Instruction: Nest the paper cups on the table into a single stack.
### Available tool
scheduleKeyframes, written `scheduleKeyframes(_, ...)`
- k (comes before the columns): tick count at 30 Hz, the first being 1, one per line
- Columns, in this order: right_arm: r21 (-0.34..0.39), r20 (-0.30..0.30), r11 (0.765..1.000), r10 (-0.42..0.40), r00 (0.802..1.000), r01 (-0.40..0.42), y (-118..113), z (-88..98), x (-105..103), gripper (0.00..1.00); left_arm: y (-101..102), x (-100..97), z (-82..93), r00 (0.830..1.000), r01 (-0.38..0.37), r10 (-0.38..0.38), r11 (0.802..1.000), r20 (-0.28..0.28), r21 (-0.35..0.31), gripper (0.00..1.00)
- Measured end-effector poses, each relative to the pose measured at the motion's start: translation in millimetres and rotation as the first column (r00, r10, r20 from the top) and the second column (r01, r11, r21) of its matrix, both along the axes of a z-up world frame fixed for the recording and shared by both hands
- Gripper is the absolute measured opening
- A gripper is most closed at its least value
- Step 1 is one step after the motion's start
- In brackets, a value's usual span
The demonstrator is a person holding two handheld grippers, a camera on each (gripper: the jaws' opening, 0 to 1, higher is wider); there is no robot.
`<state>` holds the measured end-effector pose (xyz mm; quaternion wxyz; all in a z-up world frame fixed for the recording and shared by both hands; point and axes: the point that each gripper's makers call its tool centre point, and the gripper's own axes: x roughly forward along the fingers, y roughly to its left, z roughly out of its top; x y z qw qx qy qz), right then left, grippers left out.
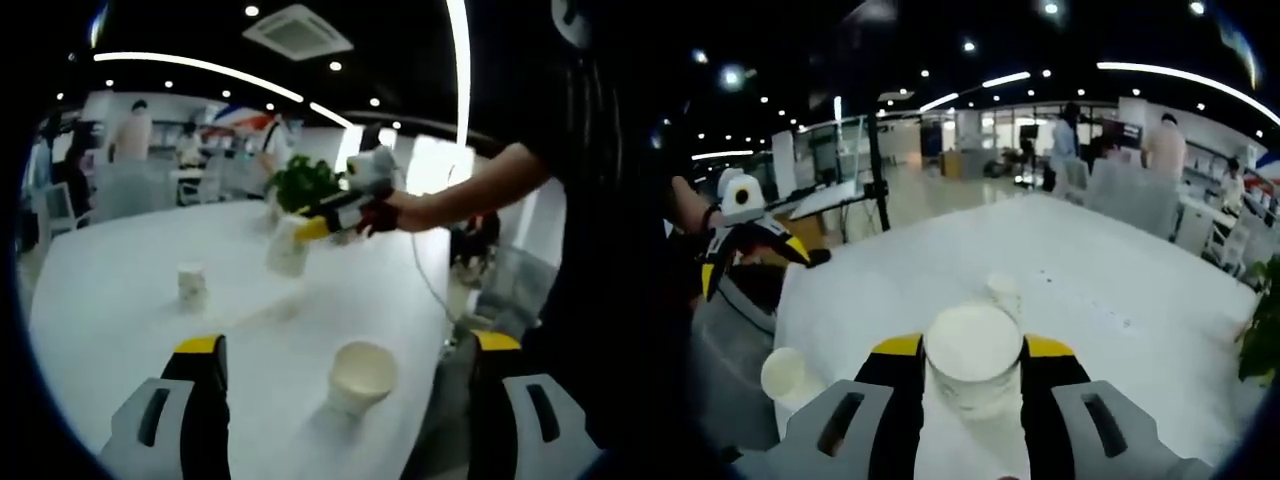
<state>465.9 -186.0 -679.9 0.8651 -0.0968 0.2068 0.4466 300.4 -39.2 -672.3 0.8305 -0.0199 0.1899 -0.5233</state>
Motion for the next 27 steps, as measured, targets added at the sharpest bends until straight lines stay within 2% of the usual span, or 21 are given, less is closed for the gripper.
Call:
scheduleKeyframes(13, 0.026, 0.014, 1.0, -0.002, 1.0, 0.002, 2, 15.5, -24, 0.34, 3, -1.5, 2.1, 1.0, 0.003, -0.003, 1.0, 0.004, -0.003, 0.99)
scheduleKeyframes(27, 0.062, 0.012, 0.998, 0.007, 1.0, -0.007, 10, 24.6, -50, 0.34, 0, -3.7, 3.4, 1.0, 0.014, -0.014, 1.0, 0.006, -0.003, 0.99)
